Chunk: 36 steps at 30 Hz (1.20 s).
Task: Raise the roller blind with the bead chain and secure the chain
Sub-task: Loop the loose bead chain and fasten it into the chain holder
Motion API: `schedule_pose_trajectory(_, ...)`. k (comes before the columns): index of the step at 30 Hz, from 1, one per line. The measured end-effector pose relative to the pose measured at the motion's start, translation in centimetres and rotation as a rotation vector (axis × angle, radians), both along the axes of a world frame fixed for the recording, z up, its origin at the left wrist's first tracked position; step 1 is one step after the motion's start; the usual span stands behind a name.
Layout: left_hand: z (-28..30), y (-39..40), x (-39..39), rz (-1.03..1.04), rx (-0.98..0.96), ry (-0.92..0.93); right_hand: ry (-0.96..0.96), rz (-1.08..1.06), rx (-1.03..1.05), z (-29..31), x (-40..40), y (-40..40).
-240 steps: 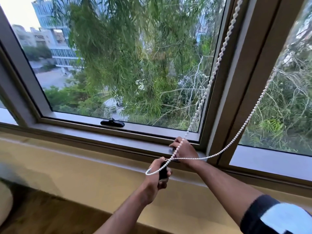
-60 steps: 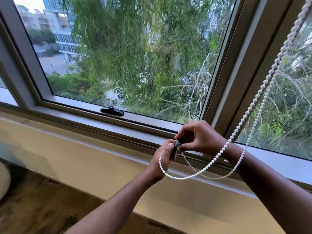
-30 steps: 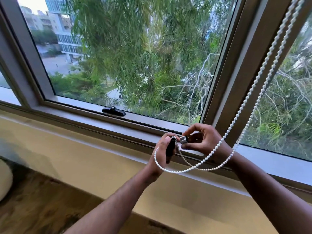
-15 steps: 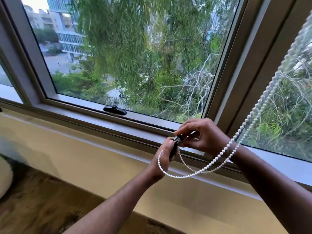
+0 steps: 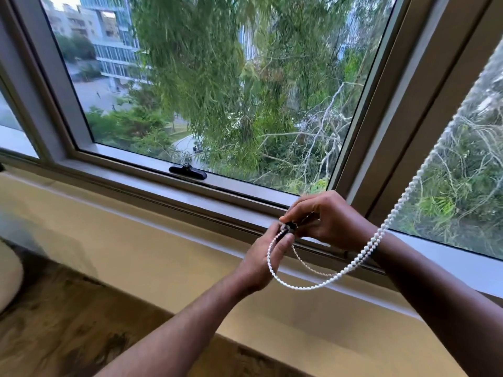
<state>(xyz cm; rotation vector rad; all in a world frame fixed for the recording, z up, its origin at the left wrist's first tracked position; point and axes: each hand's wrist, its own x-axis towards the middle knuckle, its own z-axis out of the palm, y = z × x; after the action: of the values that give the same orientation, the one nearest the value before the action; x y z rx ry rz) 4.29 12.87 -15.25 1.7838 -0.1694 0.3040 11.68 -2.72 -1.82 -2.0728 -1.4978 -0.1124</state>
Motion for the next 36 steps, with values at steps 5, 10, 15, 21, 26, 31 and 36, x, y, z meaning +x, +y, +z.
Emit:
schedule_pose_trajectory(5,0.0,0.0,0.1,0.015,0.035,-0.031,0.017,-0.028,-0.004,-0.7,0.8,-0.3)
schedule_pose_trajectory(10,-0.3,-0.2,0.5,0.037,0.068,-0.003,-0.023,-0.069,-0.017,-1.3,1.0,-0.7)
schedule_pose_trajectory(15,0.2,-0.2,0.7,0.016,0.14,-0.009,-0.185,-0.05,-0.073,-0.5,1.1,-0.8)
schedule_pose_trajectory(21,0.4,-0.5,0.6,0.018,0.149,-0.029,-0.219,-0.011,-0.107,-1.3,1.5,-1.2)
schedule_pose_trajectory(26,0.4,-0.9,0.6,0.027,0.106,0.003,-0.123,-0.02,-0.026,-2.2,2.0,-1.5)
schedule_pose_trajectory(31,0.7,-1.1,0.6,0.007,0.026,0.022,-0.015,0.032,-0.038,-1.8,2.3,-1.8)
schedule_pose_trajectory(36,1.5,-1.2,0.6,-0.003,0.061,0.02,-0.069,0.039,-0.087,-1.2,2.4,-1.6)
